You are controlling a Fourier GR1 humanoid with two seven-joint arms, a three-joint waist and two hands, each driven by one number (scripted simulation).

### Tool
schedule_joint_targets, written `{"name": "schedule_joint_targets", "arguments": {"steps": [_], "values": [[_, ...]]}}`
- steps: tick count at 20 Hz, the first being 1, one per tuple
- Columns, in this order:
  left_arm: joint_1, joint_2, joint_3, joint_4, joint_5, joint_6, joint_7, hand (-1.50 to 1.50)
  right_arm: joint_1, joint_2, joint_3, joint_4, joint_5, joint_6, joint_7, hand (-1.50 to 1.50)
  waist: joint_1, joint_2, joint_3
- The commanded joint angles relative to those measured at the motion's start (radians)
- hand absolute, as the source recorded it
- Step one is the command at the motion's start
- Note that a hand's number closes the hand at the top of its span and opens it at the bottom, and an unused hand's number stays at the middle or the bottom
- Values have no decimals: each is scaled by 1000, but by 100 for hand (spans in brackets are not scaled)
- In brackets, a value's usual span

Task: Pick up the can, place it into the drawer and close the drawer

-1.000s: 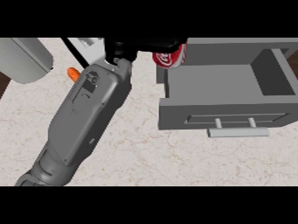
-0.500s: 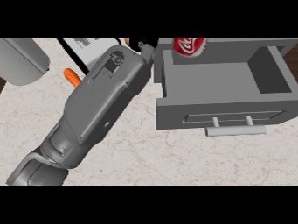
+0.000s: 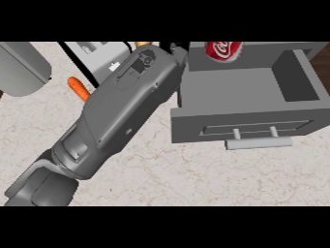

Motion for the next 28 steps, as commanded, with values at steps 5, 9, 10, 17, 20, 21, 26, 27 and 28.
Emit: {"name": "schedule_joint_targets", "arguments": {"steps": [5,9,10,17,20,21,26,27,28], "values": [[-80,0,-103,102,129,56,-23,150,9,29,-4,20,-1,27,-30,-150,-15,2,1],[-71,0,-111,168,162,-5,-50,150,-8,-29,-13,-44,-54,-29,75,-150,-11,5,0],[-75,0,-121,203,172,13,-71,150,-27,-3,23,-41,-9,-18,52,-150,-24,11,1],[-102,0,-259,184,231,127,-48,-150,-33,0,20,4,14,9,27,-150,-41,9,2],[-61,0,-280,191,258,141,-79,-150,-48,-26,-7,16,-29,0,35,-150,-38,9,1],[-68,0,-279,200,264,134,-80,-150,-61,-7,26,-24,18,-34,63,-150,-27,10,1],[-90,0,-260,257,287,115,-125,-150,-54,-2,22,-21,15,-15,49,-150,-21,9,1],[-32,0,-290,229,295,121,-154,-150,-40,1,13,-61,7,-38,75,-150,-25,8,0],[-46,0,-267,242,318,103,-170,-150,-97,-7,35,30,41,-20,36,-150,-34,18,1]]}}
